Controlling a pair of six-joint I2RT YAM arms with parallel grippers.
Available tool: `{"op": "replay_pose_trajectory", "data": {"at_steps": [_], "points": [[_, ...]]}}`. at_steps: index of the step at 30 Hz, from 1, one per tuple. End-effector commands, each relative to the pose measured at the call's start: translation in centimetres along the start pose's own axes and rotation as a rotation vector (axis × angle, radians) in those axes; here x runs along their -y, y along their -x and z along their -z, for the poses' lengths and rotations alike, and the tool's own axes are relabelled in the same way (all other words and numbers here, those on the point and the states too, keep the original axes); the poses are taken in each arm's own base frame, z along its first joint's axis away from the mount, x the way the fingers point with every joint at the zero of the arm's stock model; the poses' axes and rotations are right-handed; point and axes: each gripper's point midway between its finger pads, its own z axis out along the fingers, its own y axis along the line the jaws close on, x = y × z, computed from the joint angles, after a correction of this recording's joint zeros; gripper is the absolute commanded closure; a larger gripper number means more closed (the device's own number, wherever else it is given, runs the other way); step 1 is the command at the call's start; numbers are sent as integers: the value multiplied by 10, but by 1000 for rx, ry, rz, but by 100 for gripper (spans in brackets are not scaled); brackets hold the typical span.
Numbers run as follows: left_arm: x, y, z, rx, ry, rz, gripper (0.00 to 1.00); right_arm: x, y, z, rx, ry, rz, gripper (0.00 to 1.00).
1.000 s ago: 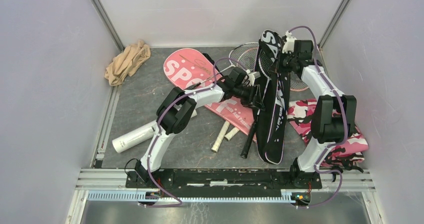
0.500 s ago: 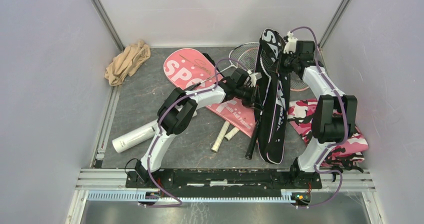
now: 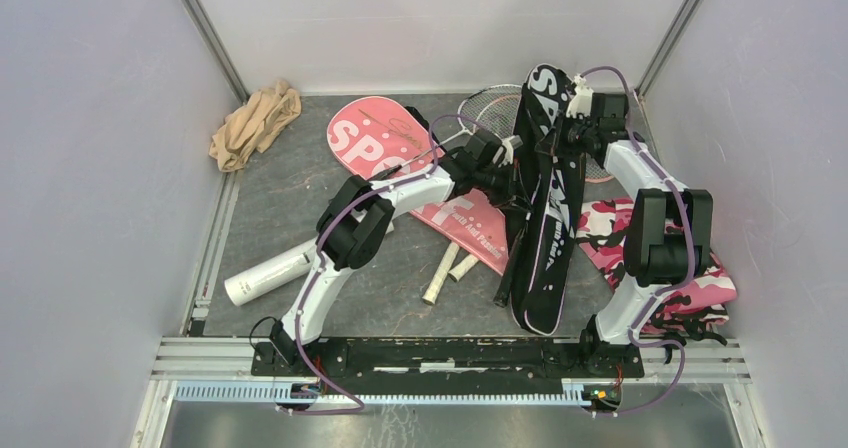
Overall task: Pack up the badminton gear
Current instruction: Place the racket in the racket bag.
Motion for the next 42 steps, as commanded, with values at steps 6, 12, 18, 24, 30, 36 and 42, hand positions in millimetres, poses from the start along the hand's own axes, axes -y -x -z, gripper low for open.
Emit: {"op": "replay_pose_trajectory", "data": {"at_steps": [6,12,18,24,30,36,42], "points": [[47,64,-3,184,-67,-42,98,-25,10,12,43,90,-21,100],[40,74,-8,227,-40,-62,98,-31,7,13,32,123,-25,100],[30,82,-16,259,-14,-51,98,-35,5,14,22,154,-30,100],[23,88,-19,281,11,-60,98,-41,1,14,17,212,-53,100],[18,92,-19,300,39,-49,98,-46,-2,14,17,247,-81,100],[24,103,-12,309,6,-86,98,-50,-1,16,4,275,-54,100],[17,121,8,341,-14,-98,98,-46,-2,21,-42,266,5,100]]}}
